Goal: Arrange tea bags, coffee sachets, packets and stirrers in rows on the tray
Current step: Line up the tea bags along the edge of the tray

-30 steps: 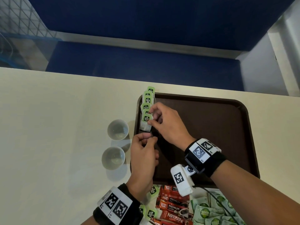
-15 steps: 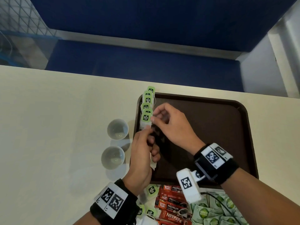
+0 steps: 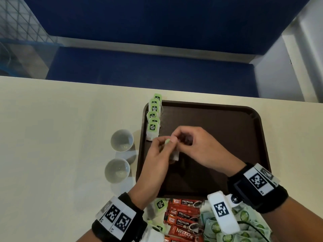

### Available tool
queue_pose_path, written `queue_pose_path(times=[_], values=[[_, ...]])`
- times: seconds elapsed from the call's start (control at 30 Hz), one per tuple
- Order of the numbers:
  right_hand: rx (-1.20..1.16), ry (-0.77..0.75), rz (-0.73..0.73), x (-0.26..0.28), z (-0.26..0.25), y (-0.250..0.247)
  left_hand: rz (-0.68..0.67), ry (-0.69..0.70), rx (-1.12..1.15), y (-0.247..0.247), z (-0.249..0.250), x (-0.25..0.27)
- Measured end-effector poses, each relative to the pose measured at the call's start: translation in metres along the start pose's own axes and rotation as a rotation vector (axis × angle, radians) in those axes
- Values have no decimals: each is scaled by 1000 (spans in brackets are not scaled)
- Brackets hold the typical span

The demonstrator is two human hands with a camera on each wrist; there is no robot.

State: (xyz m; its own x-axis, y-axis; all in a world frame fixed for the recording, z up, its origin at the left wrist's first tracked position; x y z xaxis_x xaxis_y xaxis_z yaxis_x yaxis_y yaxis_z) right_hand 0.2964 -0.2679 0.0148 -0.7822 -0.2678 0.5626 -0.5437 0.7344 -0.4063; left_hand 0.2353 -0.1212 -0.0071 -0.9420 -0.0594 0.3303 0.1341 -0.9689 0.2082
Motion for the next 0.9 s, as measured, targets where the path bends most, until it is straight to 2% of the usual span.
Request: queue_pose_path(times=[0.07, 0.17, 0.3, 0.5, 0.63, 0.8, 0.9], values=[[-55, 34, 39, -6, 7, -1, 12, 80, -178, -4, -2, 4], [-108, 91, 6, -12, 10, -1, 65, 153, -324, -11, -9, 8], [-30, 75, -31, -21, 9, 2, 165, 174, -375, -19, -14, 11], [36, 29, -6, -39, 3, 11, 233, 197, -505, -21, -14, 25], [56, 3, -14, -48, -4, 20, 175, 248, -515, -16, -13, 38], [75, 37, -93, -53, -15, 29, 34, 193, -549, -16, -20, 41], [130, 34, -11, -58, -15, 35, 27, 186, -564, -19, -20, 43]])
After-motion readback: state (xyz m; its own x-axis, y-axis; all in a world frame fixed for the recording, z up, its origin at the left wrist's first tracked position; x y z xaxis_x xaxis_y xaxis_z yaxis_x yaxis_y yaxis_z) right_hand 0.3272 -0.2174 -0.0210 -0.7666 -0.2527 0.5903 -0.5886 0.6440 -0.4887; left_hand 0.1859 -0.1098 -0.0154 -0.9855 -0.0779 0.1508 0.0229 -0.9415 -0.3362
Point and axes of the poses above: each hand's wrist, its own x-axis away from the middle knuckle, its own y-axis out of the palm, z = x × y, the point moved 3 cm from there along -x, towards the middle knuckle, and after that the axes turned 15 degrees about y, right-handed, at the moved point
